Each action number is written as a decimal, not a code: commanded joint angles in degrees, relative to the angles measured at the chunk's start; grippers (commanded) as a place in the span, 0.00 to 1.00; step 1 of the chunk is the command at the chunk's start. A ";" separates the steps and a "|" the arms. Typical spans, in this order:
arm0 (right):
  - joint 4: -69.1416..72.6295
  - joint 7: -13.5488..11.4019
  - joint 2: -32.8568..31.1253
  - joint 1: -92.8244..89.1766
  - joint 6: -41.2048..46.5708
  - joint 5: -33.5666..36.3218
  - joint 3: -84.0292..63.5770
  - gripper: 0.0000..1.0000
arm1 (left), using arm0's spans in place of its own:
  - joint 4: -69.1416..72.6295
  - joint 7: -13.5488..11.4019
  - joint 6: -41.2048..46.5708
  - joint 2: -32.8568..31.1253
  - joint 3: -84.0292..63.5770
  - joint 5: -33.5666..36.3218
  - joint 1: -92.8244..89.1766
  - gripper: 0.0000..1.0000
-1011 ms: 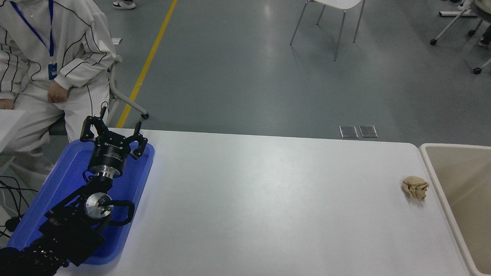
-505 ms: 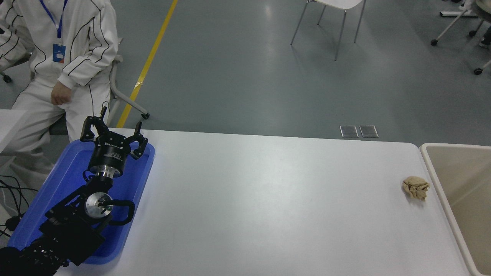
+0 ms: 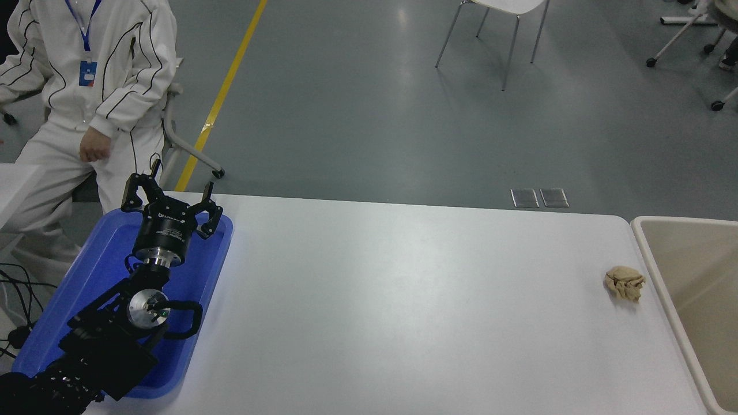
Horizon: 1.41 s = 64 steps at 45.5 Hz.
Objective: Pick up foil plate and place in dustbin
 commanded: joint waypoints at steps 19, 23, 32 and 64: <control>3.88 -0.21 12.50 23.61 32.68 -0.91 -7.69 1.00 | 0.00 0.00 0.00 0.05 -0.08 0.00 0.09 1.00; 4.67 -0.21 14.26 25.72 32.68 -0.91 -7.07 1.00 | 0.00 0.00 0.00 0.05 0.01 0.00 0.09 1.00; 11.78 -0.21 17.95 33.19 32.68 -1.35 -5.31 1.00 | 0.09 0.00 0.09 0.05 0.01 0.00 0.09 1.00; 20.84 -0.03 30.17 44.97 32.68 -0.30 1.28 1.00 | 0.00 0.00 0.09 0.05 0.01 0.00 0.09 1.00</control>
